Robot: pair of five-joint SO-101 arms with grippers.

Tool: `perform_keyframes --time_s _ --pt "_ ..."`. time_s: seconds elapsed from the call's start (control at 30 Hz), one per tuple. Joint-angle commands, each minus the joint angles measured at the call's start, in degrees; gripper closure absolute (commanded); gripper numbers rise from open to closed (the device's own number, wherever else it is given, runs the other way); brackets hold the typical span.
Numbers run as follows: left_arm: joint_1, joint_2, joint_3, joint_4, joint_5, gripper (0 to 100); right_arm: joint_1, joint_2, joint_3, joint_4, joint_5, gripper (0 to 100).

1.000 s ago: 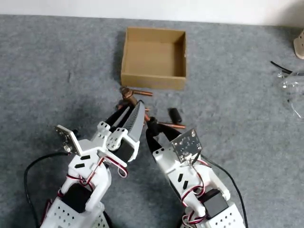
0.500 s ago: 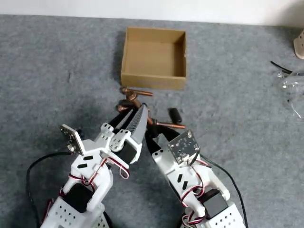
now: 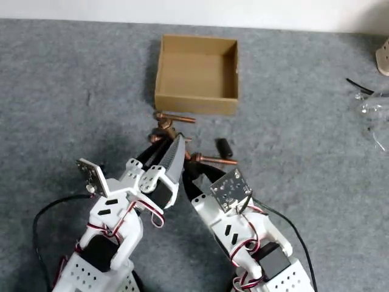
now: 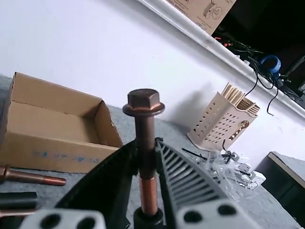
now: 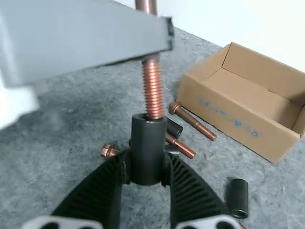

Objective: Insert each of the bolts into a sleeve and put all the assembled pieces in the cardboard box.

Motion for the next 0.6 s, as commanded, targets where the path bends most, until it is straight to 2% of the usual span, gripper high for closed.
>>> perform_keyframes --time_s 0.0,0.57 --pt "1.27 -0.57 -1.63 0.18 0.18 99 1.54 -1.01 -1.19 -0.31 0.70 99.5" --pt "6.37 -0.22 -1.98 6.15 0.09 99 3.30 -1.01 -1.19 -0.31 0.70 99.5"
